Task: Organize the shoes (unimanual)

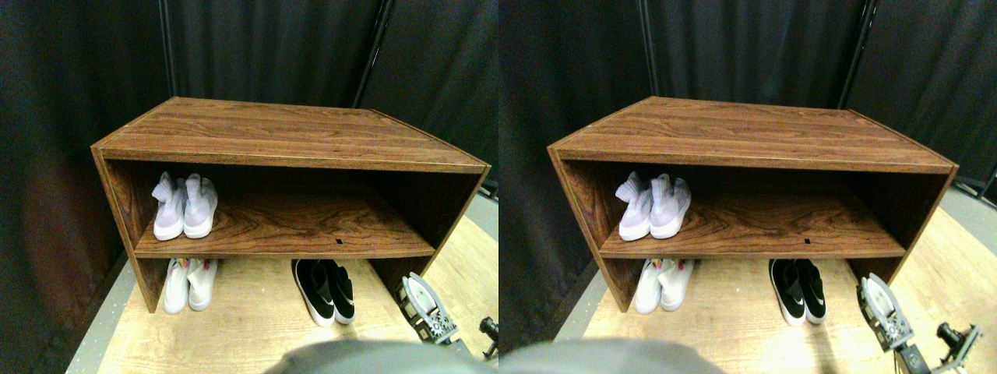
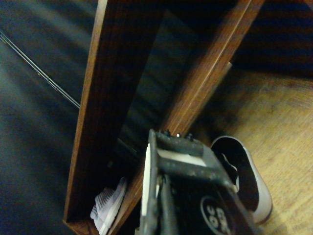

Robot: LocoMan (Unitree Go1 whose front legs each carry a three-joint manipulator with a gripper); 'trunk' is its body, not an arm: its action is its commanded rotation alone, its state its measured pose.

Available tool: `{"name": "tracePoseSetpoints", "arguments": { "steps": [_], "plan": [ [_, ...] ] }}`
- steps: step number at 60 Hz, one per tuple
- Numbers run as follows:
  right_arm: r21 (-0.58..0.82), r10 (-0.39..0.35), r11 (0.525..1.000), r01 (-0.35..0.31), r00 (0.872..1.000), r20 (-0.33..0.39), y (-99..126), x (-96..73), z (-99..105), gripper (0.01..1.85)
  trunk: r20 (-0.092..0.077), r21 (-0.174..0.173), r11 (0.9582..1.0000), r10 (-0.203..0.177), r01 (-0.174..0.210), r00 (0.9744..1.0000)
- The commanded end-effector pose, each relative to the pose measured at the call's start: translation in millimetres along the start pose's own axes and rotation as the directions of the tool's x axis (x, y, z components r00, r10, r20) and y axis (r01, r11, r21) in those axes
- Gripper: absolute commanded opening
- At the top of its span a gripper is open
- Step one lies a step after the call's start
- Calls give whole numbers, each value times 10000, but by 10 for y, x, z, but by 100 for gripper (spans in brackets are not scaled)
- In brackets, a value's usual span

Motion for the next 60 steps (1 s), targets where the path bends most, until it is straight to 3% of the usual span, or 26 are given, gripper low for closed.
{"name": "tracePoseSetpoints", "arguments": {
  "steps": [1,60],
  "plan": [
    [48,559,9984,-559,9984,-12,87,-5,3,6,-128,-117,9999,48,-49,9999],
    [-5,502,9987,-502,9987,-12,130,-62,-30,6,-23,-203,9998,64,-64,10000]
  ]
}}
